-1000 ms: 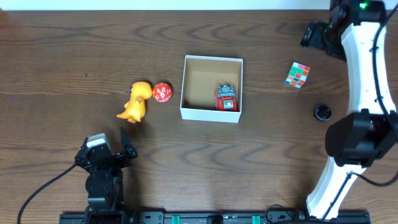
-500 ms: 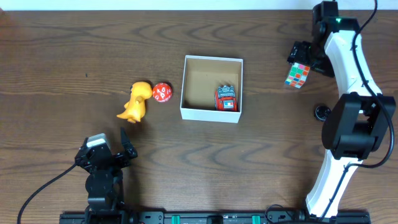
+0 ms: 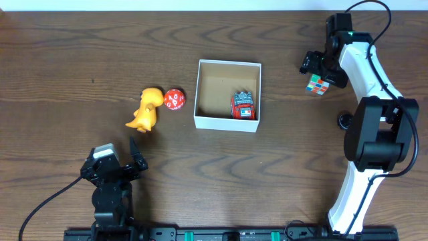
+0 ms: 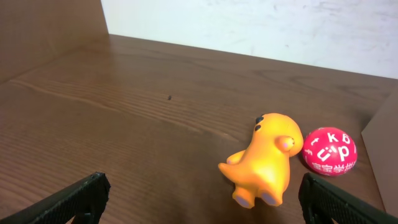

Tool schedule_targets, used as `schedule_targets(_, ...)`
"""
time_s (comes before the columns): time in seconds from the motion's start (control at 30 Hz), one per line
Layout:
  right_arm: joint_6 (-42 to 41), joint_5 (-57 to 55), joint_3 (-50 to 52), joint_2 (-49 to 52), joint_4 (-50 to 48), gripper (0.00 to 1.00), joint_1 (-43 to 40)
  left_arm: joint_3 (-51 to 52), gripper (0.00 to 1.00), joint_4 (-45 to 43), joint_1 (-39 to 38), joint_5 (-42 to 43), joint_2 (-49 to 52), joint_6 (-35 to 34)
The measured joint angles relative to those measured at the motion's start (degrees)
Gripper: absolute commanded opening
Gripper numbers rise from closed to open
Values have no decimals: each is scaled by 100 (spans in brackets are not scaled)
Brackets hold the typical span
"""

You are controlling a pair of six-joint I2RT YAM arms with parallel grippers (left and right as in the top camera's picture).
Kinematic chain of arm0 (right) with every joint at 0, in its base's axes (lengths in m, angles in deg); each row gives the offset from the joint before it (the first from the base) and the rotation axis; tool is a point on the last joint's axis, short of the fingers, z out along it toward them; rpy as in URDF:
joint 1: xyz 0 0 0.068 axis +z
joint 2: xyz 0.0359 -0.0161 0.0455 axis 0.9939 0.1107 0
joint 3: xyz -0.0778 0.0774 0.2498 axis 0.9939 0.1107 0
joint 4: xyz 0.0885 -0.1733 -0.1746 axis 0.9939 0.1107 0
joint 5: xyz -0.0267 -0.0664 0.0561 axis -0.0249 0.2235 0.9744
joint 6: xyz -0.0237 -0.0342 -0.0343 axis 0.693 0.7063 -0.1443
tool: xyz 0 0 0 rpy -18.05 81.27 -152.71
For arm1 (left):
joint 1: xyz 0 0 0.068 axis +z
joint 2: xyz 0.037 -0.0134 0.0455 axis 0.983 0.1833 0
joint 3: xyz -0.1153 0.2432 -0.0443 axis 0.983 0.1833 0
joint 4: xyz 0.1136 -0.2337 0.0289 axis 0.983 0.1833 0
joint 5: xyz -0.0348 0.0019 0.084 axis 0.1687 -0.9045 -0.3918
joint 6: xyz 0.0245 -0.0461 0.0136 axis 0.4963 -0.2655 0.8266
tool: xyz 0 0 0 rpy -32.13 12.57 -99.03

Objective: Pack container
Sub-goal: 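Move right gripper to the Rubik's cube and grasp it, then lift the Rubik's cube with right gripper and carry it over the box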

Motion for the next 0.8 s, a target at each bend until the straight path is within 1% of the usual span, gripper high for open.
schedule_targets(0.37, -15, -293, 4, 24, -120, 89, 0, 0, 98, 0, 0, 0, 0, 0)
schedule_targets(0.57, -22, -299, 13, 212, -149, 87, 0, 0, 98, 0, 0, 0, 0, 0)
schedule_targets(0.7, -55, -308, 15, 219, -149, 81, 0, 2, 98, 0, 0, 0, 0, 0)
schedule_targets(0.8, -61, -313, 15, 225, -142, 71, 0, 0, 98, 0, 0, 0, 0, 0)
